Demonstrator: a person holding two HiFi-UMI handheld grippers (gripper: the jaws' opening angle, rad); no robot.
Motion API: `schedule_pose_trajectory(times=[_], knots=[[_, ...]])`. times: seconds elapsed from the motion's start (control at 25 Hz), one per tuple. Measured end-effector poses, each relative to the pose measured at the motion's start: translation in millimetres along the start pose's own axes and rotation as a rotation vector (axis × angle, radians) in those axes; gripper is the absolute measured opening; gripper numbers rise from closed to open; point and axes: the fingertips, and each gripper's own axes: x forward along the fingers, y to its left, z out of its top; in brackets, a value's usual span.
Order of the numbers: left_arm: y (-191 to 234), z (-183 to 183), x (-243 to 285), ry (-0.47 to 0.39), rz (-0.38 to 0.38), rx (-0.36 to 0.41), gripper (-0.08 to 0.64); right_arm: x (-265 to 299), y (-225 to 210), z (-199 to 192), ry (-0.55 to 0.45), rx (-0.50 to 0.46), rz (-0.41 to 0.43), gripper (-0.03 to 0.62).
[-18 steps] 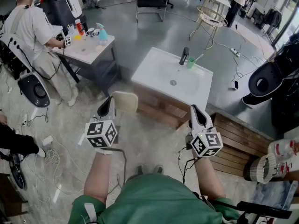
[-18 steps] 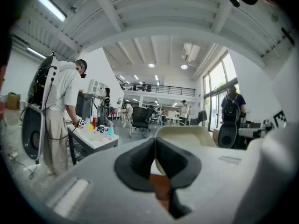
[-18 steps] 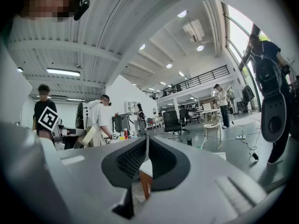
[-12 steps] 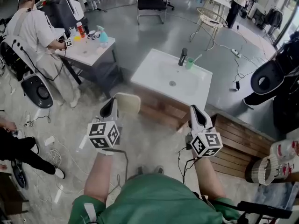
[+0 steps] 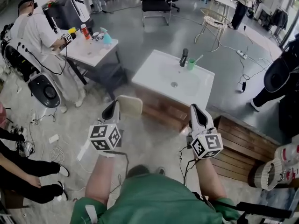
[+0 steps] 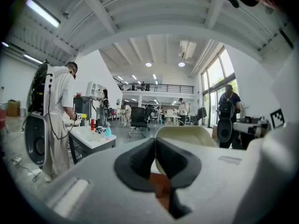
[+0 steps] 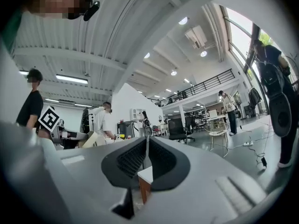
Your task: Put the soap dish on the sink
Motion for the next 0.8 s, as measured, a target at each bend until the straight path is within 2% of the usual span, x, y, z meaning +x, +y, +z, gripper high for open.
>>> schedule_pose_trajectory(times=[0.16,0.44,0.6,0.8], knots=[[-1.2,-2.6,1.9,0.002,0.019,0.002,0.006,0.5,-8.7,-1.1,-0.009,-0.012,0.005,0.017],[35.8,7.3,38.2,-0.024,0.021,-0.024,0.006,48.1,-15.1,-6.7,0.010,-0.030,-0.017,0.017],[73.6,8.6,69.8,-0.020,0.000,-0.043,0.006,95.4,-12.0,-15.7,0.039,-0.028,-0.045,0.017],[141.7,12.3,113.7,-0.013,-0.011,-0.071,0.006,163.7,3.5,-28.8,0.066,-0.024,-0.068,0.017]])
